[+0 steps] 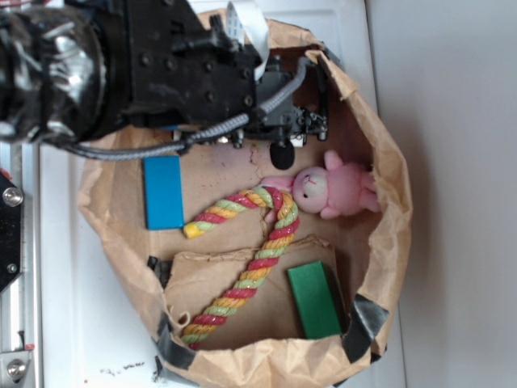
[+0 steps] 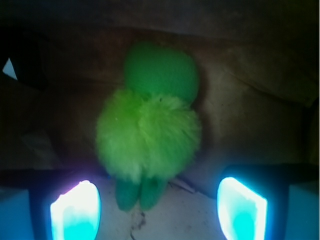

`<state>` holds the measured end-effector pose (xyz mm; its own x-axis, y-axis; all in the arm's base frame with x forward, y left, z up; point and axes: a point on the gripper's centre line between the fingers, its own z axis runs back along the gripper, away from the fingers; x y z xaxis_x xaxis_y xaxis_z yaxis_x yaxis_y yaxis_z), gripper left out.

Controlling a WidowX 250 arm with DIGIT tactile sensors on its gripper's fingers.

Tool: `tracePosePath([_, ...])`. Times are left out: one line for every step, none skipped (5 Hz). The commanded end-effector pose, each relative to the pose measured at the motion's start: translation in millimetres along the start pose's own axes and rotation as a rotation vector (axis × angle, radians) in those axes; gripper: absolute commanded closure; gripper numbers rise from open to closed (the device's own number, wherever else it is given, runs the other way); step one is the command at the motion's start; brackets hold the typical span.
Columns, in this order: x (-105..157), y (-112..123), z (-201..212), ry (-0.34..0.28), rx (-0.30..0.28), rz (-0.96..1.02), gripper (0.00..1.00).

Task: Grab the green animal.

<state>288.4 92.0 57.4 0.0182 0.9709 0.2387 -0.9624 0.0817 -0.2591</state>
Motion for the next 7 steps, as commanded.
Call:
tracePosePath([18.8,-22.2,3.6,-0.046,-0.038,0.071,0.00])
tracePosePath([21.5,-25.2,-6.8,-0.085,-0.015,0.075,0.00])
tracePosePath([17.5,-24.2,-17.2,-0.121,-0.002,0.058,0.00])
tracePosePath([11.8,-16.4,-19.6,-0.135,0.003,0.025,0.00])
tracePosePath([5.0,-7.4,-23.3,-0.150,0.014,-0.013,0.00])
tracePosePath([2.6,2.3,-24.9,-0.155,0.050,-0.041,0.00])
tracePosePath([4.4,2.1,-20.5,-0.144,0.046,-0.033,0.00])
